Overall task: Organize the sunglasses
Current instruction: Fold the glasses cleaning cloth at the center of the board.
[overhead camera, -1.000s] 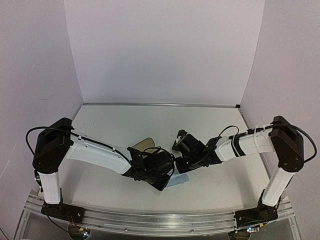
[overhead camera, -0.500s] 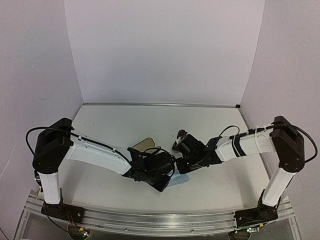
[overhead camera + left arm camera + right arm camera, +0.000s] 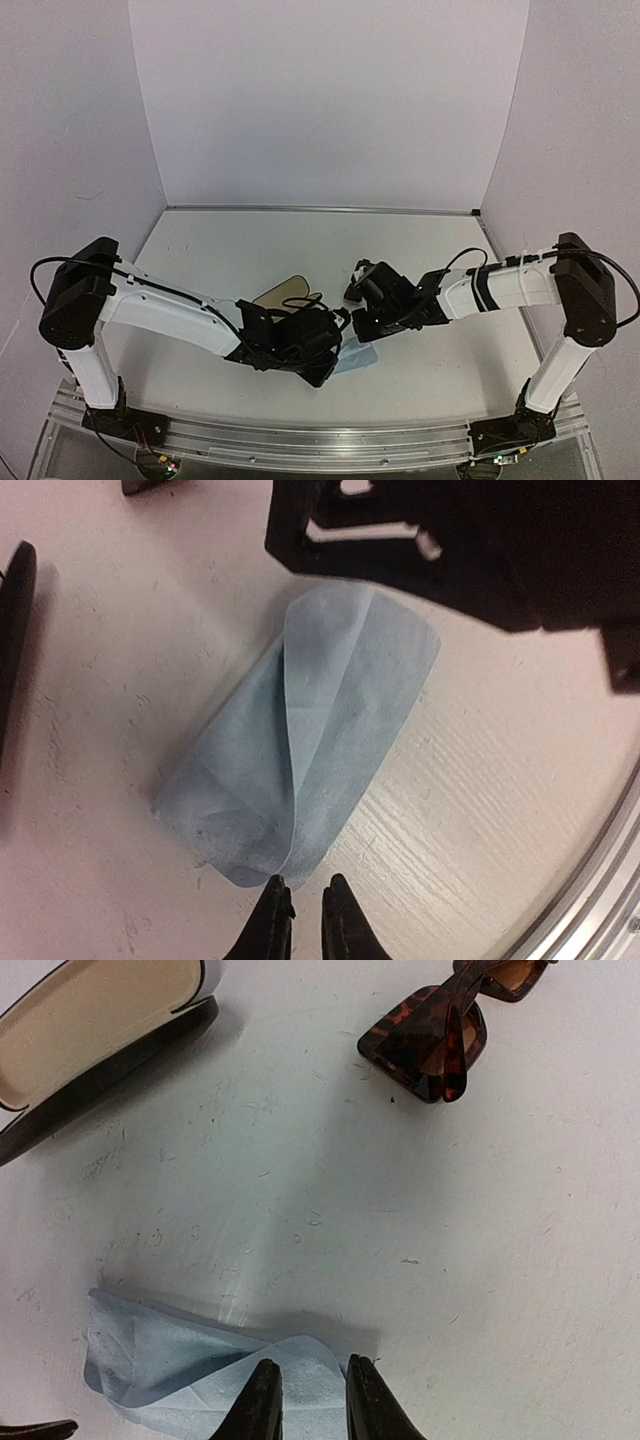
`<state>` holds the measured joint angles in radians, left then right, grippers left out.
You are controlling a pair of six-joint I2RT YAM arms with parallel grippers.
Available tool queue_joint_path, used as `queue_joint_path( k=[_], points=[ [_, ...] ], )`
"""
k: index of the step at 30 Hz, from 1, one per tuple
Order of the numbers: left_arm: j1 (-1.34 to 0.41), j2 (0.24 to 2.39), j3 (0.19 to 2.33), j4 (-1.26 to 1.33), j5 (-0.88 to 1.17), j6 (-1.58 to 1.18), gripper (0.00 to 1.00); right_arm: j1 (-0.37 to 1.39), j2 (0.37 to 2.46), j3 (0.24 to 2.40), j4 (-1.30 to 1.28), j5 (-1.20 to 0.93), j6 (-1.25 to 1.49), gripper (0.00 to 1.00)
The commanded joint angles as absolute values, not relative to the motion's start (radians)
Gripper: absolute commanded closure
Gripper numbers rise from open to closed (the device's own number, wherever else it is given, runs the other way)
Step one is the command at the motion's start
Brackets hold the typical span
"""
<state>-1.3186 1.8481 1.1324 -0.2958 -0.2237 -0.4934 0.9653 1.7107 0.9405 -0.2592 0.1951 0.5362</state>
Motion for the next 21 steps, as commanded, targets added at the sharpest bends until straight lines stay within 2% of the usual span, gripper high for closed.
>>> queue_joint_path(
  k=[1, 21],
  points=[
    [-1.318, 1.761, 1.13, -0.245, -0.321, -0.477, 0.88, 0.969, 1.716, 1.01, -0.245, 0.193, 0.534, 0.76],
    [-1.299, 1.699, 0.999, -0.148, -0.412, -0.552, 0.89, 0.993, 1.841, 1.11, -0.276, 0.156, 0.509, 0.76]
  ],
)
